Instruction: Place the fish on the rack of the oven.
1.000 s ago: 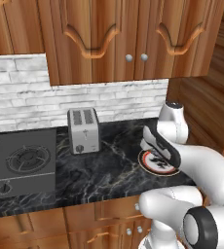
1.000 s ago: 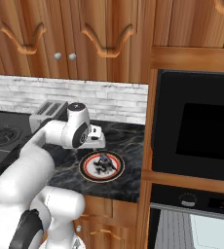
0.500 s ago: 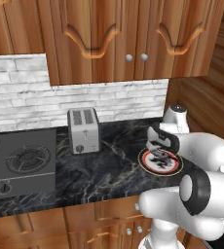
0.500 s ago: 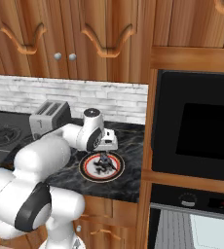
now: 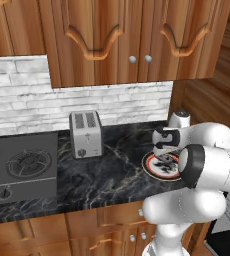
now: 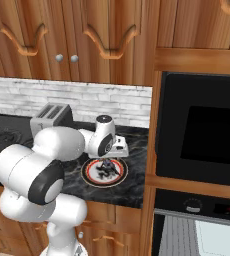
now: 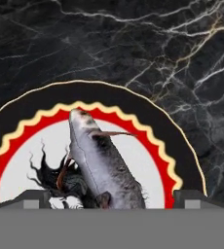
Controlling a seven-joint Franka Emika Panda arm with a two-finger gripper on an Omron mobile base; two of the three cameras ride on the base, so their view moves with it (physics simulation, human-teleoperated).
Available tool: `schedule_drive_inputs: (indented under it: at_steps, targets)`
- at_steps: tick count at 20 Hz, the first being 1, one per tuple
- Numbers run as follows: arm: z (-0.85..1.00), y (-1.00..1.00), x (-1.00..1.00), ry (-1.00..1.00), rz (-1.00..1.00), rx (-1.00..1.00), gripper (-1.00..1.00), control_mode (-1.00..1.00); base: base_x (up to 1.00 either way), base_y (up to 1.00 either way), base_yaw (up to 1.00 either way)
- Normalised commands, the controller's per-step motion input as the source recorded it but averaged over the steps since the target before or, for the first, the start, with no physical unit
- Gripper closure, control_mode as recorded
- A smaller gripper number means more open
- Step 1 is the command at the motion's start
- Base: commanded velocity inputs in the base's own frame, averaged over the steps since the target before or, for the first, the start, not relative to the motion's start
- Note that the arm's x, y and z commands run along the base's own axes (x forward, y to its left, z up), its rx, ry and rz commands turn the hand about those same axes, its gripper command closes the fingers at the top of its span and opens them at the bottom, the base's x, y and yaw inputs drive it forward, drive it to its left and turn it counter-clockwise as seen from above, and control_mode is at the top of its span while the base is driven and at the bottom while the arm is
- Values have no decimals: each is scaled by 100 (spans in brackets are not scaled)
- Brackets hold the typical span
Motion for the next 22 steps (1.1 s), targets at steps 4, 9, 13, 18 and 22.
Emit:
schedule_drive_inputs:
  at_steps: [4, 9, 13, 18, 22]
  targets:
    - [-24, -6, 0, 1, 0, 0, -100, -100, 0, 0, 0]
    - [-24, 15, 0, 0, 0, -1, -100, -100, 0, 0, 0]
    - [-35, 0, 0, 2, 0, 0, -100, -100, 0, 0, 0]
    - [-23, 0, 0, 1, 0, -1, -100, -100, 0, 0, 0]
    - [-10, 0, 0, 0, 0, 0, 100, -100, 0, 0, 0]
